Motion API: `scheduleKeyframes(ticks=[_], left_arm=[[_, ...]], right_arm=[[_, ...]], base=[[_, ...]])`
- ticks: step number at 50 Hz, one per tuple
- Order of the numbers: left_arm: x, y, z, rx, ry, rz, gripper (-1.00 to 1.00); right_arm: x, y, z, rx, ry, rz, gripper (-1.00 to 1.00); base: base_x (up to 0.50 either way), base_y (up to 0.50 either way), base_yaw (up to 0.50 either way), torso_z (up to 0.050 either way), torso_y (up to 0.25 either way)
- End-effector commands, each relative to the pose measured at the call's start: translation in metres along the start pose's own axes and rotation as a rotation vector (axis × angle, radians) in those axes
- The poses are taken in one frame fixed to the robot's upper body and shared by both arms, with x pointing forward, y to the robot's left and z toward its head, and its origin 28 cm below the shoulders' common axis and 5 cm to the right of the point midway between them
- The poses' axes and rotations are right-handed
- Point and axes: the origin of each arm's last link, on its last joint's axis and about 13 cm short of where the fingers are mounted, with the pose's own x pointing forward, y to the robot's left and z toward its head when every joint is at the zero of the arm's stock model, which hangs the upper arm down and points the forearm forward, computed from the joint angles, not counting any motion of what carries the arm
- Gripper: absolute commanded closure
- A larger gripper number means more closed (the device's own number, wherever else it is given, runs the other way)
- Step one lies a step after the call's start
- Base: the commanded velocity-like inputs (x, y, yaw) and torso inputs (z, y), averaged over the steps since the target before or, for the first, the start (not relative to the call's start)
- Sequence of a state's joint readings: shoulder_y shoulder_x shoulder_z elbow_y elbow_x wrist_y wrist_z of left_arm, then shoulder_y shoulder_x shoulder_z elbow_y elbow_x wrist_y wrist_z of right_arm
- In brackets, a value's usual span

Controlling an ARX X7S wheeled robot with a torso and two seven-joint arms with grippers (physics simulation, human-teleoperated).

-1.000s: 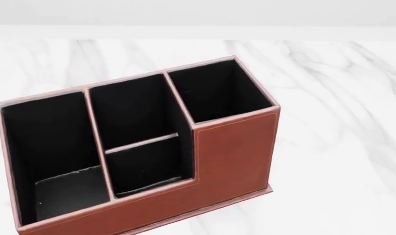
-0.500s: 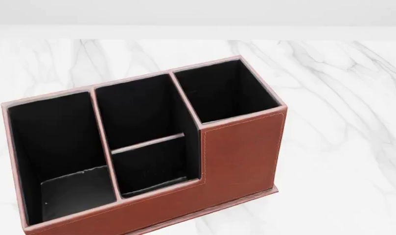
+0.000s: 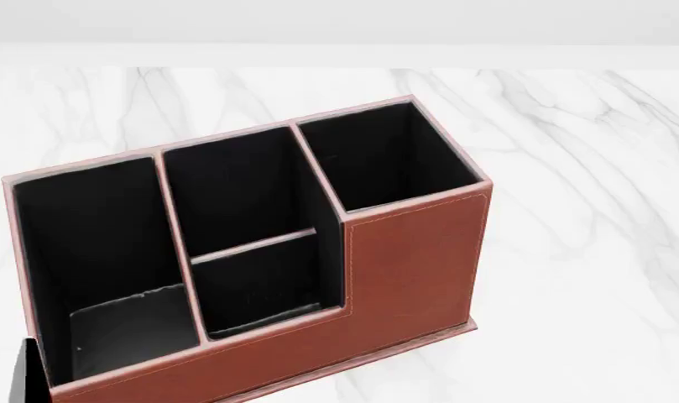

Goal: Pick up the book and place it in the back compartment of the caddy.

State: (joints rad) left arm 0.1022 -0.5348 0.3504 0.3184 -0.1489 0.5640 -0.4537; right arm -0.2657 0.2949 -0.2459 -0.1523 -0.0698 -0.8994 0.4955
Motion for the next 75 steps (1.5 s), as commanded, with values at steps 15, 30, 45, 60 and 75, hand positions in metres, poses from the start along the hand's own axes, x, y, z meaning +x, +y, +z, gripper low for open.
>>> scheduleKeyframes(ticks=[15, 30, 45, 60, 75], left_arm=[[0.046, 0.028, -0.021, -0.133, 0.25, -0.405, -1.0], [0.056, 0.034, -0.036, -0.266, 0.408, -0.659, -1.0], [0.053, 0.036, -0.04, -0.331, 0.463, -0.781, -1.0], [0.051, 0.024, -0.052, -0.383, 0.539, -0.902, -1.0], [0.048, 0.019, -0.068, -0.419, 0.599, -1.006, -1.0]], right_arm=[[0.002, -0.001, -0.001, 0.003, 0.002, 0.0, -1.0], [0.004, -0.002, -0.003, 0.001, 0.008, -0.007, -1.0], [0.004, -0.002, -0.004, -0.001, 0.009, -0.009, -1.0], [0.004, -0.003, -0.001, -0.001, 0.0, -0.016, -1.0], [0.003, -0.003, -0.003, 0.001, -0.001, -0.013, -1.0]], base=[[0.0, 0.0, 0.0, 0.0, 0.0], [0.0, 0.0, 0.0, 0.0, 0.0], [0.0, 0.0, 0.0, 0.0, 0.0], [0.0, 0.0, 0.0, 0.0, 0.0], [0.0, 0.0, 0.0, 0.0, 0.0]])
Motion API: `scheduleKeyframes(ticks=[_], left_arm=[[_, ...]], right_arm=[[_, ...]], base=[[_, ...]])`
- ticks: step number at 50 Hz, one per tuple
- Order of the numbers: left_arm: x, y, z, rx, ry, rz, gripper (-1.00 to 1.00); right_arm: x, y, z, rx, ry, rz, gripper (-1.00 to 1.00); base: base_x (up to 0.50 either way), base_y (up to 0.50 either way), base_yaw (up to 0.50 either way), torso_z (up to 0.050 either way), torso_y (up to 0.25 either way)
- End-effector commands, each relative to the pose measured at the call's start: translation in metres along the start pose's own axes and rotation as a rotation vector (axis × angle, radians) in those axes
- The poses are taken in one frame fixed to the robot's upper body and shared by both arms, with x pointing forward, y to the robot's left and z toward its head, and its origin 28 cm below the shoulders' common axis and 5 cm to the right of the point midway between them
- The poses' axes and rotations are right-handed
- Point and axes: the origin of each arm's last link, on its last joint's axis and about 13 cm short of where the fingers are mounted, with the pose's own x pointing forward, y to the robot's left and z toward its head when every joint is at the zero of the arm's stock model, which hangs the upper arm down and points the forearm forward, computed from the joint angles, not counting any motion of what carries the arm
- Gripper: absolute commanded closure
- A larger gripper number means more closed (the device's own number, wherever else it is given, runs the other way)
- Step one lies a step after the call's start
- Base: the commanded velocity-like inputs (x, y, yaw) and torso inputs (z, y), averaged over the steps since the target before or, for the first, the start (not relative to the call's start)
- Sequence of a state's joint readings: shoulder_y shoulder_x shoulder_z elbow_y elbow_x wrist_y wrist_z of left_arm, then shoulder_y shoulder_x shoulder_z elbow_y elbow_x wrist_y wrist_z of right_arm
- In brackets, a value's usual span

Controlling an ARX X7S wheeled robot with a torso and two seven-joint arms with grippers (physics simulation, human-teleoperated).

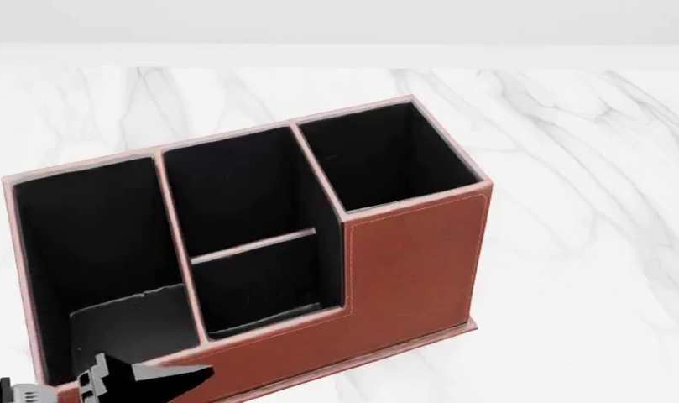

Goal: Pick up the book and place it in the back compartment of the caddy.

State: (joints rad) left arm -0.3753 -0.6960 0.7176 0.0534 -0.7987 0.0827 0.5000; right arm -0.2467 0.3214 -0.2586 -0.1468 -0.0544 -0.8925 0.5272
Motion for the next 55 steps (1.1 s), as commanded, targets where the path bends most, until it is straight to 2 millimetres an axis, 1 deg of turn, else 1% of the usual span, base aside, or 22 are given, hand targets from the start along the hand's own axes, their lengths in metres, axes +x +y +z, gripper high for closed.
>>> scheduleKeyframes(ticks=[1, 12, 17, 33, 40, 55], left_arm=[[0.005, 0.003, -0.009, -0.025, 0.04, -0.075, -1.0], [0.01, 0.007, -0.015, -0.018, 0.087, -0.115, -1.0], [0.013, 0.012, -0.018, -0.02, 0.108, -0.126, -1.0], [0.02, 0.019, -0.017, -0.006, 0.127, -0.114, -1.0], [0.027, 0.025, -0.019, -0.007, 0.142, -0.102, -1.0], [0.043, 0.03, -0.02, -0.01, 0.157, -0.1, -1.0]], right_arm=[[0.0, 0.0, -0.001, 0.001, -0.002, 0.001, -1.0], [-0.001, 0.001, -0.002, 0.0, 0.002, 0.006, -1.0], [-0.001, 0.001, -0.002, -0.001, 0.002, 0.008, -1.0], [-0.001, 0.002, -0.002, -0.002, 0.003, 0.01, -1.0], [-0.001, 0.002, -0.002, -0.003, 0.003, 0.009, -1.0], [-0.001, 0.002, -0.003, -0.001, 0.007, 0.015, -1.0]], base=[[0.0, 0.0, 0.0, 0.0, 0.0], [0.0, 0.0, 0.0, 0.0, 0.0], [0.0, 0.0, 0.0, 0.0, 0.0], [0.0, 0.0, 0.0, 0.0, 0.0], [0.0, 0.0, 0.0, 0.0, 0.0], [0.0, 0.0, 0.0, 0.0, 0.0]])
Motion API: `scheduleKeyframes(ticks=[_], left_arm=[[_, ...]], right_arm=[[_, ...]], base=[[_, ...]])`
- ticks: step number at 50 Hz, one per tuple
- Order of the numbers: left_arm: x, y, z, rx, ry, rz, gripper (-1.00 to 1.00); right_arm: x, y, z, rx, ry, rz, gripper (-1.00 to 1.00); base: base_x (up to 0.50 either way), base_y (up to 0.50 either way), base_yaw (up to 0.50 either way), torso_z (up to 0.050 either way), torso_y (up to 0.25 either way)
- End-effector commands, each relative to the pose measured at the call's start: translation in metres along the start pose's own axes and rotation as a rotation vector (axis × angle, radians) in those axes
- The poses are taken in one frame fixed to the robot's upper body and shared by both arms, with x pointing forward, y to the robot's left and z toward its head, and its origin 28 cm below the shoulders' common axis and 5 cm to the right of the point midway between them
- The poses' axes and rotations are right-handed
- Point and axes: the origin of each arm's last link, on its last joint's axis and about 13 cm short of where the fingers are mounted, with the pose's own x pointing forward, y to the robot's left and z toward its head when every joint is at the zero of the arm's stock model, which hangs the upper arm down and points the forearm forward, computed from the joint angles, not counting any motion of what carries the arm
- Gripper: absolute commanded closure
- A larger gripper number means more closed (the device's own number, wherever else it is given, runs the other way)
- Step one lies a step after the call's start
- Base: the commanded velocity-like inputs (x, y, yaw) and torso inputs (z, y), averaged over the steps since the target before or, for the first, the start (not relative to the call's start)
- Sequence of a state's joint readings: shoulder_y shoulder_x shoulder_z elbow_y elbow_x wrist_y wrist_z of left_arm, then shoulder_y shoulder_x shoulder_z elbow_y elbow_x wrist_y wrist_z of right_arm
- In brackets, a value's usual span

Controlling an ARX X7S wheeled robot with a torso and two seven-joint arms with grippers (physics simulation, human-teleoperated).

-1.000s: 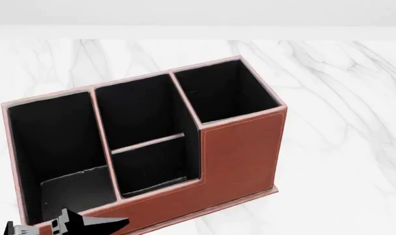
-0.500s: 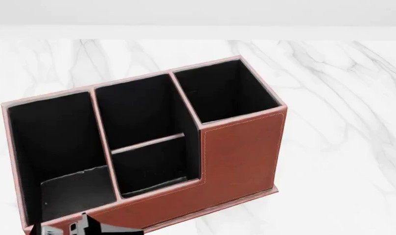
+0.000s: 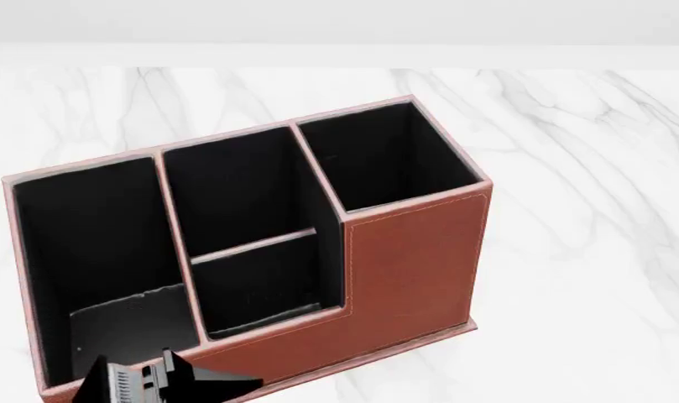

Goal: Pick up the book and place it in the back compartment of the caddy.

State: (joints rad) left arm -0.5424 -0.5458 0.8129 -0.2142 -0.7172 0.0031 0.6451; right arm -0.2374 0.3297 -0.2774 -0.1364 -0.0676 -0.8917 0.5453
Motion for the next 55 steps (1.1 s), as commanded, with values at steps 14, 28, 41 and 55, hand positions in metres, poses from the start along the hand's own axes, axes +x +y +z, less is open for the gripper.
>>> scheduleKeyframes(ticks=[14, 28, 41, 55], left_arm=[[0.02, 0.007, 0.003, 0.006, 0.017, -0.025, -1.0], [0.034, 0.011, -0.001, 0.001, 0.061, -0.084, -1.0], [0.037, 0.015, -0.006, 0.006, 0.101, -0.091, -1.0], [0.047, 0.022, 0.0, 0.002, 0.109, -0.108, -1.0]], right_arm=[[-0.001, 0.001, 0.0, 0.001, 0.003, 0.011, -1.0], [-0.001, 0.001, 0.0, 0.001, 0.003, 0.013, -1.0], [-0.001, 0.002, -0.002, 0.0, 0.007, 0.019, -1.0], [-0.001, 0.001, -0.002, 0.004, 0.012, 0.018, -1.0]], base=[[0.0, 0.0, 0.0, 0.0, 0.0], [0.0, 0.0, 0.0, 0.0, 0.0], [0.0, 0.0, 0.0, 0.0, 0.0], [0.0, 0.0, 0.0, 0.0, 0.0]])
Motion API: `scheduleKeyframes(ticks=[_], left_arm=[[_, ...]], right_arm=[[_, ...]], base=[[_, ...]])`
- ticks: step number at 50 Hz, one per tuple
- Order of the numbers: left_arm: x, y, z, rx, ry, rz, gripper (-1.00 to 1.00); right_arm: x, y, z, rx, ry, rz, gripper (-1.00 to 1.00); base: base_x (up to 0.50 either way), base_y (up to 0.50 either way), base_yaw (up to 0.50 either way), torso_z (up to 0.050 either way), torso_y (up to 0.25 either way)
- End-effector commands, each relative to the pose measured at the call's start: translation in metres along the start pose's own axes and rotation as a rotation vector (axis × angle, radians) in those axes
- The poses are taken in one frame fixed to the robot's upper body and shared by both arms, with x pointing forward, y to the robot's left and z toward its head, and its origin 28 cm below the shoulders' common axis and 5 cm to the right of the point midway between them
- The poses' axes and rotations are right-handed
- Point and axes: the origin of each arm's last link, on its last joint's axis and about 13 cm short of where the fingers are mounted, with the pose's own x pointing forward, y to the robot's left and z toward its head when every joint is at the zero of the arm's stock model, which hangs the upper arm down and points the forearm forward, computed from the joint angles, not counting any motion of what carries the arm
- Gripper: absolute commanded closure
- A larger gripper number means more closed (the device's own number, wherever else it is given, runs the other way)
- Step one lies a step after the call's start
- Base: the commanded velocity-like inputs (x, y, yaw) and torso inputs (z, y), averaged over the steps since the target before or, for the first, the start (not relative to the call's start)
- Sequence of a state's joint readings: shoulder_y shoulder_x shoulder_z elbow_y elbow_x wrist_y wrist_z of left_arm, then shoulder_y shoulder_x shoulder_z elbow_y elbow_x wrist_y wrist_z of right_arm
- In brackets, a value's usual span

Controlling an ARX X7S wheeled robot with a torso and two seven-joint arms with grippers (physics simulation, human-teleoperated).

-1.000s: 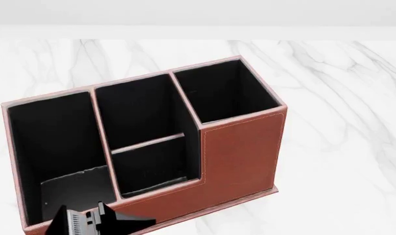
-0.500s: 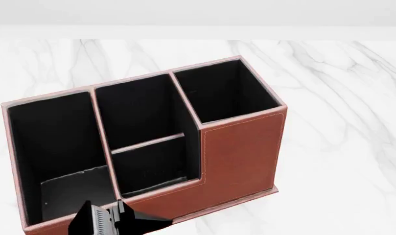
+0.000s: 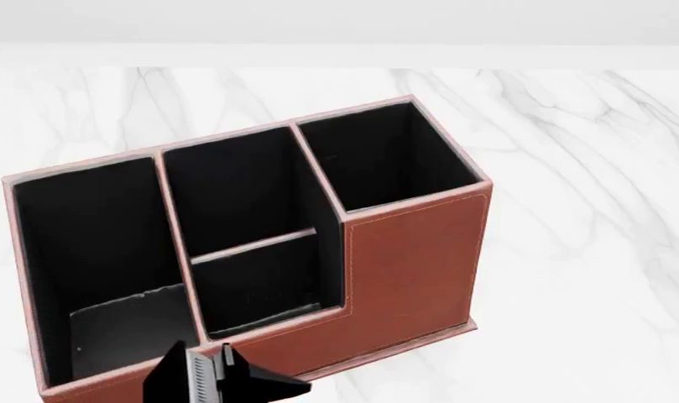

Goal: Pick up the book and place it in the back compartment of the caddy.

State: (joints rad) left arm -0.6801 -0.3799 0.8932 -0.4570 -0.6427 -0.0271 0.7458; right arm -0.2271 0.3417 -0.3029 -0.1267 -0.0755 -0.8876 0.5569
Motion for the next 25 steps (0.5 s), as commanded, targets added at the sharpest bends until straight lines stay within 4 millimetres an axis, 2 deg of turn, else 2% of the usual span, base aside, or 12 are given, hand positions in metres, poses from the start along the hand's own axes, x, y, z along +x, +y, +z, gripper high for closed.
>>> scheduleKeyframes(ticks=[1, 25], left_arm=[[0.008, 0.005, 0.004, 0.0, 0.01, -0.015, -1.0], [0.025, 0.011, 0.01, 0.006, 0.024, -0.033, -1.0]], right_arm=[[0.001, 0.0, 0.0, 0.003, 0.003, -0.001, -1.0], [0.0, 0.0, 0.0, 0.006, 0.004, 0.003, -1.0]], base=[[0.0, 0.0, 0.0, 0.0, 0.0], [0.0, 0.0, 0.0, 0.0, 0.0]])
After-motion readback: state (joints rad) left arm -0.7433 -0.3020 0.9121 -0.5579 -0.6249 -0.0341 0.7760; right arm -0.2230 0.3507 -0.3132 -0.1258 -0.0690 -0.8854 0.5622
